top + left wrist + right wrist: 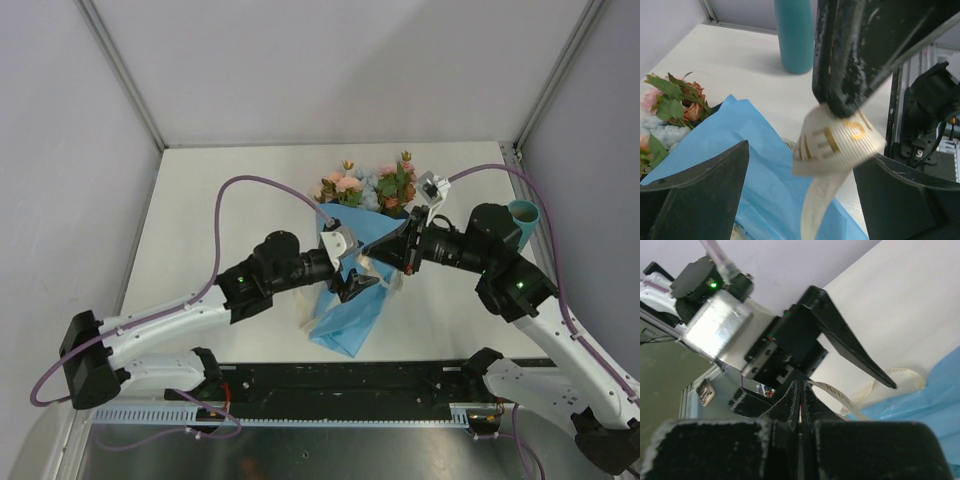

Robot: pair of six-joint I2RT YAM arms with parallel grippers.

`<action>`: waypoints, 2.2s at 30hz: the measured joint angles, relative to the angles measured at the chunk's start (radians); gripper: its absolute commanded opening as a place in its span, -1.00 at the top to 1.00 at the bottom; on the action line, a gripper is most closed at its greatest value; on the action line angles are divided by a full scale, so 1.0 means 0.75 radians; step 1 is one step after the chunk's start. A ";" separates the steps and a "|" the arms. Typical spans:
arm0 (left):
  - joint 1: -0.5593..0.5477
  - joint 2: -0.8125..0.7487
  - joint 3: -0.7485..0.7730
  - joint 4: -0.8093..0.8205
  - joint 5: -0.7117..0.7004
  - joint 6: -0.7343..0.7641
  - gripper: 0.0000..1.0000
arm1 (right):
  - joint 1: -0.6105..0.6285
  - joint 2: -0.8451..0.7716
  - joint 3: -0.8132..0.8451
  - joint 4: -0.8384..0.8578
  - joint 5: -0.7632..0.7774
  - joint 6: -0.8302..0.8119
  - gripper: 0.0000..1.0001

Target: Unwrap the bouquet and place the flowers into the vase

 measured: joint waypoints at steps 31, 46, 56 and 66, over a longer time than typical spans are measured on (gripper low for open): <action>0.598 0.099 0.846 -0.014 -1.322 0.493 0.99 | 0.079 -0.326 -0.266 -0.056 0.682 0.069 -0.58; 1.208 0.543 1.019 -0.153 -1.633 0.629 1.00 | 0.072 -0.309 -0.276 -0.136 0.757 0.079 -0.57; 1.351 0.495 1.421 -0.123 -1.686 0.664 0.99 | 0.061 -0.277 -0.292 -0.155 0.767 0.079 -0.57; 1.352 0.322 0.948 -0.166 -1.284 0.235 0.98 | 0.061 -0.212 -0.302 -0.136 0.743 0.108 -0.55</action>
